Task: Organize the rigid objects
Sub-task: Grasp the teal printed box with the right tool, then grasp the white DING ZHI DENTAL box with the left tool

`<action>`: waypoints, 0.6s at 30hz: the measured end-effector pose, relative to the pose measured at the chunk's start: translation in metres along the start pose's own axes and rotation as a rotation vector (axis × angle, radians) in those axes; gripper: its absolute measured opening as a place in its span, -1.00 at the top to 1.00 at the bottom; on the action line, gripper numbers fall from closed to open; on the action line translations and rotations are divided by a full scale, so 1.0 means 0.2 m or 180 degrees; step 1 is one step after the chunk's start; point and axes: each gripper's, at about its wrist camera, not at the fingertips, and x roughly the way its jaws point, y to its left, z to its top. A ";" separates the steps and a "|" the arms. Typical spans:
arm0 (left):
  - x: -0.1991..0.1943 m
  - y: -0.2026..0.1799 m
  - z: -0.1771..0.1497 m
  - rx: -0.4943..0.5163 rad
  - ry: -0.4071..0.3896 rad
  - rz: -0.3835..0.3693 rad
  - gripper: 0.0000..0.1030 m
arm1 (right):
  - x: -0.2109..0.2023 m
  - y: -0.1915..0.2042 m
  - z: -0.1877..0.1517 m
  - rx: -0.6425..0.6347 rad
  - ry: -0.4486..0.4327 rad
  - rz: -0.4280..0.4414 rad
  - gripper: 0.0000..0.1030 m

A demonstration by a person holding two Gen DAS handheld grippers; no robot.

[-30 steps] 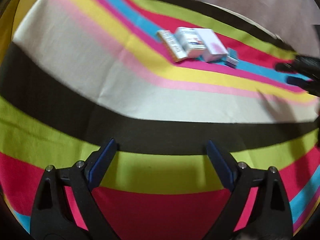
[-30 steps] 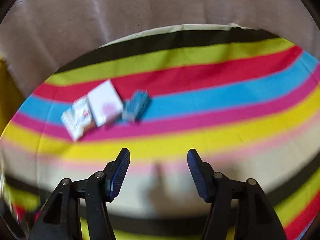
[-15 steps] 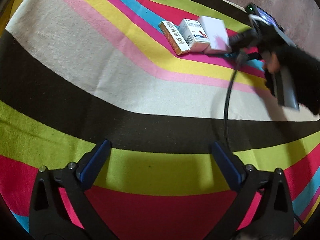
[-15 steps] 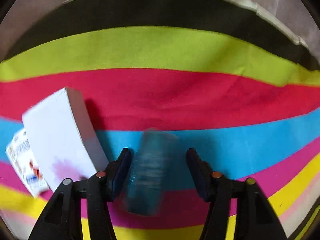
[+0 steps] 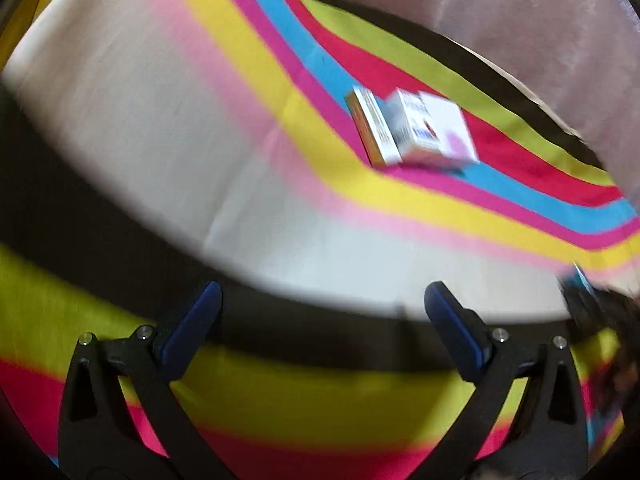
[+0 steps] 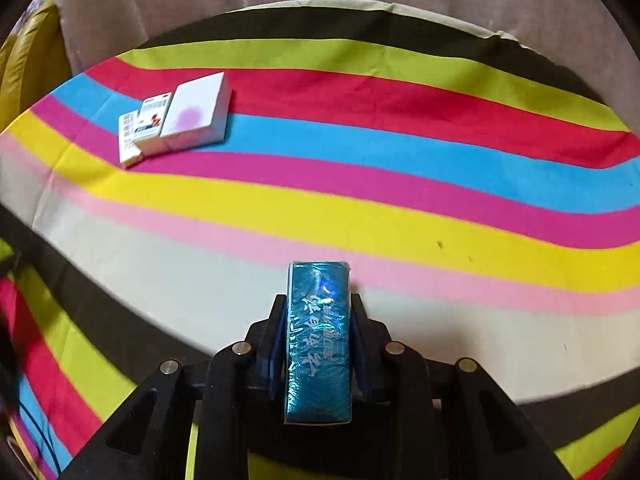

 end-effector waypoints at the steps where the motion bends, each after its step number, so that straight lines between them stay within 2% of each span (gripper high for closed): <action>1: 0.07 -0.06 0.07 0.0065 -0.0014 0.0246 -0.98 | -0.01 0.01 -0.01 -0.0052 -0.0041 -0.0044 0.42; 3: 0.16 -0.12 0.16 0.0085 -0.0056 0.0318 -0.98 | 0.00 0.01 -0.02 -0.0032 -0.0132 -0.0065 0.42; 4: 0.21 -0.16 0.22 0.0077 -0.0105 0.0365 -0.98 | 0.01 0.00 0.03 0.0013 -0.0153 -0.0066 0.42; 8: 0.42 -0.29 0.44 0.0083 -0.0151 0.0622 -0.98 | 0.02 0.02 0.07 -0.0023 -0.0158 -0.0138 0.42; 12: 0.58 -0.37 0.58 0.0057 -0.0143 0.1060 -0.98 | -0.01 0.01 0.06 0.0011 -0.0159 -0.0104 0.41; 15: 0.64 -0.40 0.63 0.0022 -0.0116 0.1229 -0.98 | 0.00 0.01 0.06 -0.0001 -0.0159 -0.0118 0.41; 17: 0.70 -0.43 0.61 0.0203 0.0026 0.1343 -0.98 | -0.01 0.01 0.06 0.0006 -0.0159 -0.0113 0.41; 18: 0.72 -0.45 0.58 0.0334 0.0090 0.1350 -0.84 | -0.01 0.01 0.06 0.0007 -0.0160 -0.0111 0.41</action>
